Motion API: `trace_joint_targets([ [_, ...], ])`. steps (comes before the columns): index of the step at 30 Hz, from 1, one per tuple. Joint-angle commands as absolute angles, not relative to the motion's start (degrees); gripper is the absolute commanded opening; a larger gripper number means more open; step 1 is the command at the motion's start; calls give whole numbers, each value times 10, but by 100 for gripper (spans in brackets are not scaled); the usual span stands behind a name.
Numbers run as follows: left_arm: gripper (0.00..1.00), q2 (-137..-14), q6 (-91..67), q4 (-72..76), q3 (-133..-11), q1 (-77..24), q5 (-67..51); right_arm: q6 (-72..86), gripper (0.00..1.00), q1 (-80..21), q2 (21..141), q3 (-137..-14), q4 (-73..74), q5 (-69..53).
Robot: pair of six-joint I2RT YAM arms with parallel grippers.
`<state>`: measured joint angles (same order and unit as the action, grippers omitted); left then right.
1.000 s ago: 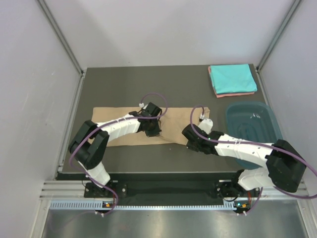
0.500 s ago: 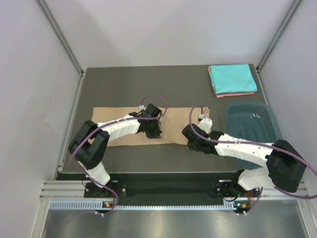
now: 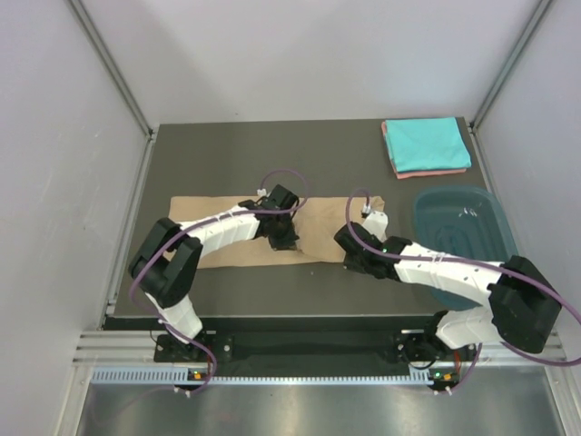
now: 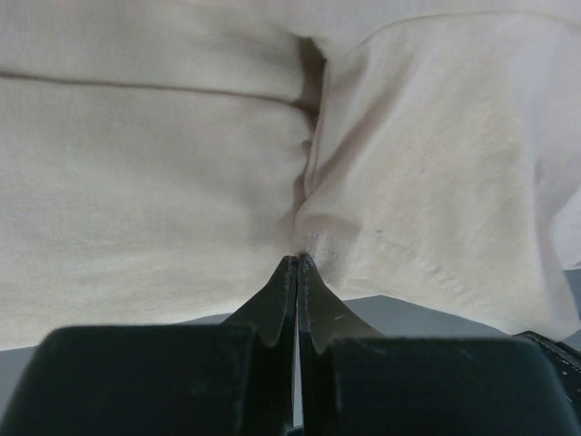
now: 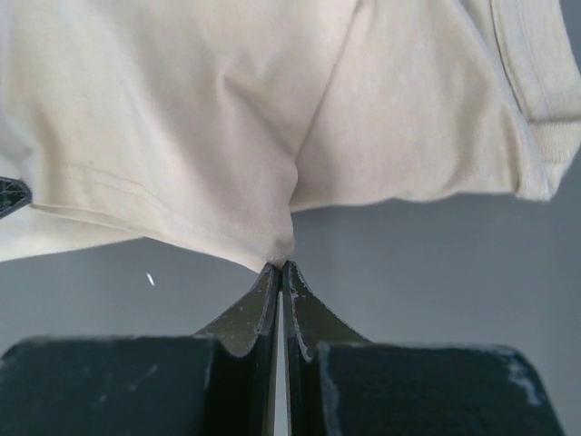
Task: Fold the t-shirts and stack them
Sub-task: Fold the tshirt
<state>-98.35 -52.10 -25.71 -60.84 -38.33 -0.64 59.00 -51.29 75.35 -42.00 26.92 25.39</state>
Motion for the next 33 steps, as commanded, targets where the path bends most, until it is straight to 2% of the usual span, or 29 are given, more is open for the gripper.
trace_joint_targets([
  [1,0,-1001,-513,-273,-651,-379,-11,543,0,-486,744,-449,237,234],
  [8,0,-1041,-516,-301,-710,-350,-23,472,0,-422,775,-479,213,159],
  [18,0,-1070,-548,-265,-730,-309,-81,423,0,-331,830,-520,206,67],
  [33,0,-1078,-543,-294,-802,-309,-42,409,0,-291,868,-561,203,16],
])
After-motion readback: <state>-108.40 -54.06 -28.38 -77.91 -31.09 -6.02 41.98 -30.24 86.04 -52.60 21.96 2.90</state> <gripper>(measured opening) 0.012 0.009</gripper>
